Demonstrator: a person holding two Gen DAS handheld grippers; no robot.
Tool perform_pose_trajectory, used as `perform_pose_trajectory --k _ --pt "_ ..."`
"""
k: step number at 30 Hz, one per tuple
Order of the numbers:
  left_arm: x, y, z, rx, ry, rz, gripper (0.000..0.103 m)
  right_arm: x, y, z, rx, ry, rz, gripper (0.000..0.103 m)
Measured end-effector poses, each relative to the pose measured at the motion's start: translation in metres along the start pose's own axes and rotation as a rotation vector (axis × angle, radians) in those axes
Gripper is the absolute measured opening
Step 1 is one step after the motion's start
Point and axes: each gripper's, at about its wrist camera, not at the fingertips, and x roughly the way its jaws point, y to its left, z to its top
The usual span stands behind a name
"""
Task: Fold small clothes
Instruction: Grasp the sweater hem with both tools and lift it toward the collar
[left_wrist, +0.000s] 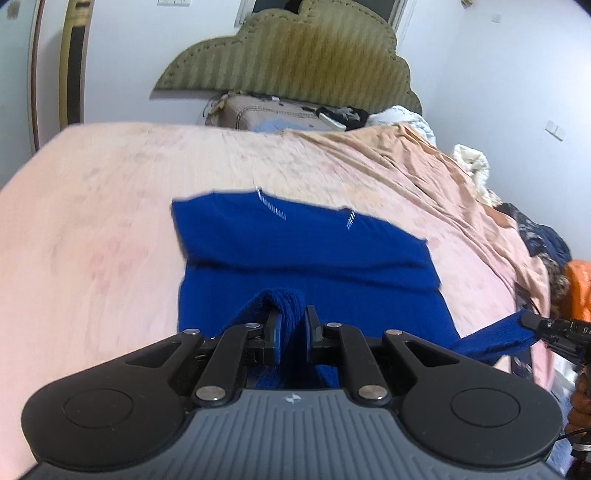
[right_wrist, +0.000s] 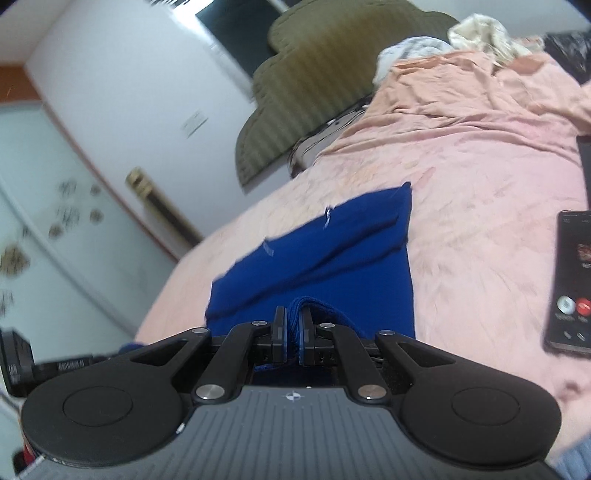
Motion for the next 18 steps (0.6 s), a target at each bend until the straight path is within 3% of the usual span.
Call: perform_pose_trajectory --k 10,18 --pt "0.09 0.01 0.073 -0.033 -0.004 0.063 0.011 0.116 -0.025 0.071 0.094 -0.052 -0.012 0.008" --pt "0.19 0.028 0.115 -0.045 0.071 0.125 0.011 0.214 -0.059 0.114 0.161 -0.043 -0.095 0.008"
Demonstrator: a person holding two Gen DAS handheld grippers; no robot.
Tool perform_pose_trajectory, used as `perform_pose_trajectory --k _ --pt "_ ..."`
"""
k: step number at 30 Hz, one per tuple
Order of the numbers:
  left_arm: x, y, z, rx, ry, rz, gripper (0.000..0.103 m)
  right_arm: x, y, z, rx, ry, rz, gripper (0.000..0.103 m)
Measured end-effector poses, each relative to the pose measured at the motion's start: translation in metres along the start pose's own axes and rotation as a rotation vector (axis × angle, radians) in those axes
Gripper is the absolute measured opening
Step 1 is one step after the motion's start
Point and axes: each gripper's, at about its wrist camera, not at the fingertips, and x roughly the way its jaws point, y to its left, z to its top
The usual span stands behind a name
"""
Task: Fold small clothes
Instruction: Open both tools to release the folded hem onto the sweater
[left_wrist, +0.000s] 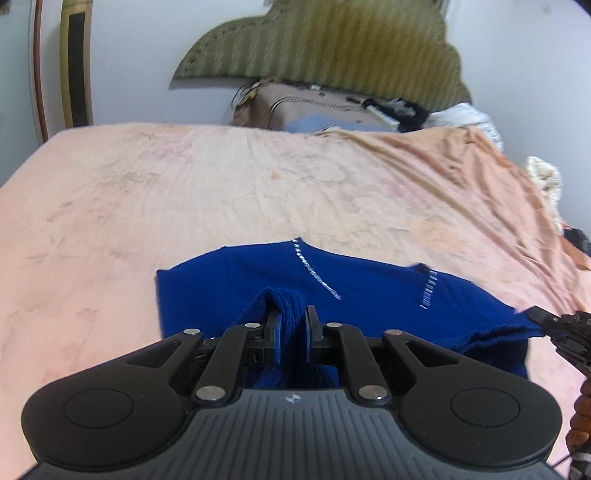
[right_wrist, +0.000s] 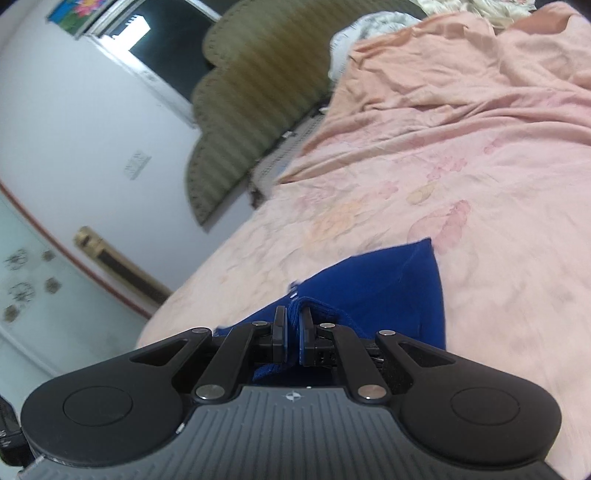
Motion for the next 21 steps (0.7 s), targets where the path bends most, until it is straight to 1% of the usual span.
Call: perform_pose_trajectory --k 2,3,5,7,8,9,10,11,12,14,15,17,19,21 --pt "0.029 0.004 0.007 -0.004 0.037 -0.007 0.012 0.024 -0.006 0.006 0.015 0.01 -0.023 0.008" --pt "0.043 0.008 0.01 -0.025 0.055 -0.008 0.013 0.035 -0.008 0.007 0.013 0.015 -0.04 0.008" --pt "0.068 0.019 0.014 -0.06 0.105 -0.035 0.014 0.058 -0.013 0.011 0.015 0.022 -0.085 0.009" --pt "0.078 0.032 0.015 -0.124 0.131 -0.041 0.017 0.079 -0.02 0.013 0.015 0.042 -0.14 0.017" --pt "0.076 0.039 0.015 -0.144 0.12 -0.062 0.022 0.085 -0.024 0.013 0.028 0.044 -0.168 0.022" --pt "0.072 0.045 0.015 -0.153 0.104 -0.071 0.029 0.085 -0.026 0.014 0.04 0.028 -0.171 0.027" --pt "0.065 0.052 0.013 -0.156 0.083 -0.059 0.034 0.08 -0.028 0.015 0.037 0.001 -0.156 0.03" --pt "0.06 0.055 0.013 -0.151 0.066 -0.035 0.045 0.072 -0.026 0.016 0.02 -0.039 -0.153 0.038" --pt "0.053 0.059 0.012 -0.138 0.042 -0.011 0.058 0.065 -0.024 0.016 -0.009 -0.073 -0.172 0.041" --pt "0.039 0.064 0.007 -0.093 -0.016 0.038 0.065 0.054 -0.019 0.016 -0.082 -0.108 -0.219 0.041" --pt "0.034 0.065 0.006 -0.072 -0.034 0.065 0.065 0.053 -0.017 0.016 -0.119 -0.097 -0.224 0.041" --pt "0.026 0.066 0.003 -0.039 -0.051 0.076 0.065 0.06 -0.014 0.016 -0.17 -0.033 -0.207 0.041" --pt "0.025 0.063 0.002 -0.016 -0.043 0.051 0.065 0.072 -0.008 0.01 -0.206 0.022 -0.174 0.041" --pt "0.029 0.054 0.001 0.048 -0.022 0.024 0.065 0.085 0.003 0.005 -0.26 0.078 -0.14 0.041"
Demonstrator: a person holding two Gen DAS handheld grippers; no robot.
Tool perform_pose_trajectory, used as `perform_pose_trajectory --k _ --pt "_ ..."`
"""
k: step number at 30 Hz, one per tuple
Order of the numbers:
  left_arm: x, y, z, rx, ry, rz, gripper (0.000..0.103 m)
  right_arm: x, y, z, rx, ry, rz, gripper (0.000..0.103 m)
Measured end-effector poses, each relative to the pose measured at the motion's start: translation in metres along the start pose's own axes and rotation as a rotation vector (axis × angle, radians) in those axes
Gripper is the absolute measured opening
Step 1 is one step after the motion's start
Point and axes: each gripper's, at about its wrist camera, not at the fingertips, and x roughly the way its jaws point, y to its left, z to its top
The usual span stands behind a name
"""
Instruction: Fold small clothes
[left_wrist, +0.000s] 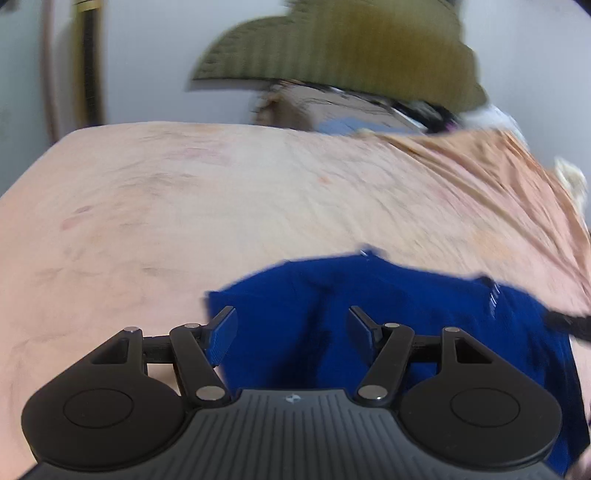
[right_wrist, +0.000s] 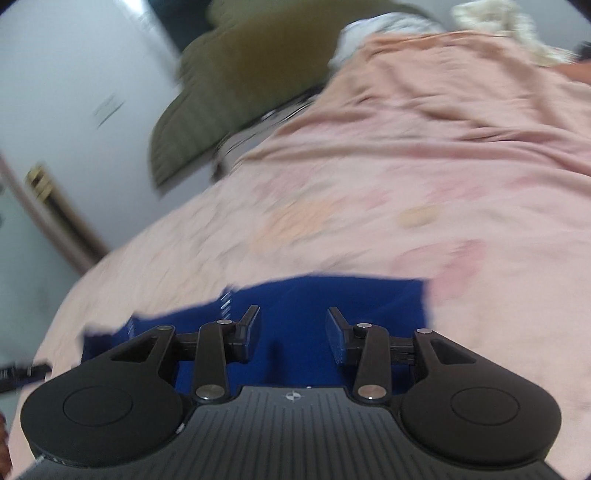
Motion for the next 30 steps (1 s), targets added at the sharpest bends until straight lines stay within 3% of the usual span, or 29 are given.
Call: perform_pose_trajectory --k 2,3,6,8,12,16,26,28,29,30 --pt "0.006 -0.013 -0.003 0.079 0.008 0.033 0.065 0.012 0.018 -0.003 -0.067 0.043 0.027 0.045" --pt "0.011 -0.021 -0.005 0.114 0.004 0.054 0.065 0.019 0.024 -0.005 -0.094 0.037 -0.005 0.045" --pt "0.018 -0.03 -0.012 0.183 0.012 0.103 0.065 0.029 0.027 -0.003 -0.143 0.002 -0.208 0.049" --pt "0.017 -0.024 -0.015 0.169 0.027 0.079 0.065 0.026 0.019 -0.002 -0.13 -0.018 -0.296 0.05" --pt "0.003 -0.004 -0.028 0.097 0.048 0.005 0.065 0.0 0.01 -0.002 -0.092 -0.029 -0.171 0.057" --pt "-0.02 0.015 -0.055 0.058 0.07 -0.07 0.065 -0.034 0.005 -0.015 -0.067 -0.018 -0.101 0.059" --pt "-0.055 0.025 -0.105 0.026 0.088 -0.201 0.063 -0.111 -0.011 -0.079 -0.066 0.059 -0.055 0.059" --pt "-0.056 0.021 -0.109 0.046 0.092 -0.197 0.038 -0.114 -0.009 -0.091 -0.086 0.071 -0.075 0.059" --pt "-0.055 0.019 -0.11 0.053 0.106 -0.198 0.018 -0.114 -0.007 -0.096 -0.091 0.079 -0.08 0.053" --pt "-0.054 0.017 -0.111 0.056 0.117 -0.197 0.007 -0.114 -0.006 -0.1 -0.093 0.085 -0.081 0.04"
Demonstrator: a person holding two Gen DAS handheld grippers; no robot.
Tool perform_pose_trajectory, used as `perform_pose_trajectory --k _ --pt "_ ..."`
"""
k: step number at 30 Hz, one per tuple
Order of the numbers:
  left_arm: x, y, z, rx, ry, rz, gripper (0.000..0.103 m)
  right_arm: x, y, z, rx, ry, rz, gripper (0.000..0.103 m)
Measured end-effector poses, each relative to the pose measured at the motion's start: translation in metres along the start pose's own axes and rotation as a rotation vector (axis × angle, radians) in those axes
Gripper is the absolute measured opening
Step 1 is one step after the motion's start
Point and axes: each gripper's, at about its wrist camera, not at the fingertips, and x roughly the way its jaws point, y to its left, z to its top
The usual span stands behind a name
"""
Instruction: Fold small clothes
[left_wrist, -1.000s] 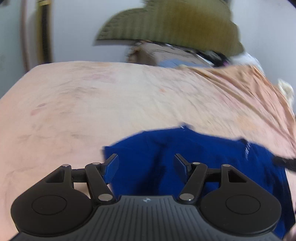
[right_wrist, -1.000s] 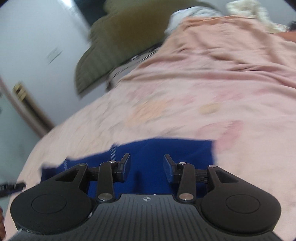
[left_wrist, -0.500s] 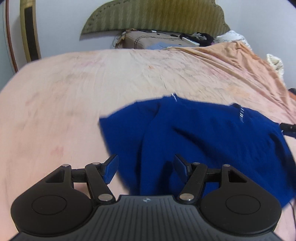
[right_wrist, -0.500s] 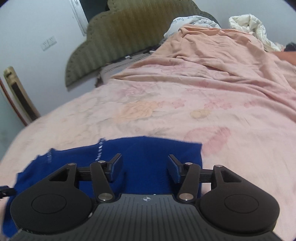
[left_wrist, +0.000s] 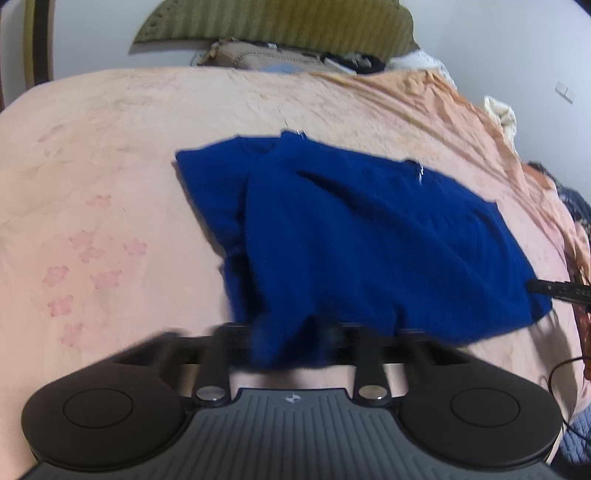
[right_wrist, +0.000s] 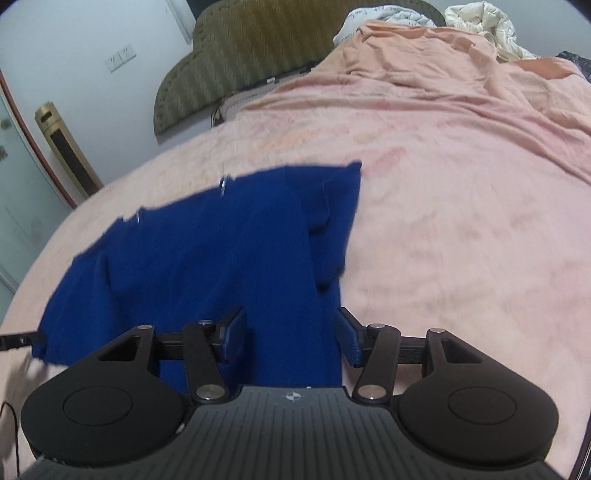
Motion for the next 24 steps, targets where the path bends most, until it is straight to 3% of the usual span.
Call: perform_pose_trajectory --k 1,2,7,10,14,16,17,19,21,22,24 --pt "0.001 -0.002 -0.001 0.009 0.004 0.007 0.007 0.0 0.002 -0.003 -0.005 0.001 -0.016 0.028" --pt "-0.001 -0.004 -0.001 0.02 -0.003 0.018 0.005 0.0 0.004 -0.004 -0.015 -0.001 -0.043 0.005" --pt "-0.034 -0.007 -0.001 0.071 -0.066 0.041 0.004 -0.017 0.013 0.0 -0.049 -0.084 -0.105 0.005" --pt "-0.043 -0.002 -0.003 0.1 -0.057 0.053 0.004 -0.029 0.013 0.005 -0.074 -0.112 -0.127 0.005" --pt "-0.018 -0.001 -0.017 0.146 0.055 0.076 0.004 -0.02 0.005 0.0 -0.081 -0.062 -0.158 0.005" --pt "-0.021 0.001 -0.017 0.149 0.049 0.067 0.005 -0.01 0.002 -0.003 -0.084 -0.008 -0.155 0.006" --pt "-0.025 0.003 -0.015 0.142 0.047 0.056 0.007 -0.008 0.003 -0.004 -0.088 0.007 -0.163 0.015" --pt "-0.037 0.007 -0.007 0.128 0.035 0.048 0.009 -0.012 0.006 -0.002 -0.103 -0.013 -0.194 0.023" --pt "-0.049 0.007 0.002 0.135 -0.017 0.068 0.017 -0.021 0.006 0.006 -0.098 -0.078 -0.224 0.035" --pt "-0.053 0.006 0.009 0.144 -0.051 0.083 0.022 -0.024 0.007 0.012 -0.093 -0.112 -0.224 0.033" --pt "-0.057 -0.001 0.025 0.158 -0.125 0.098 0.058 -0.02 0.01 0.027 -0.091 -0.139 -0.192 0.033"
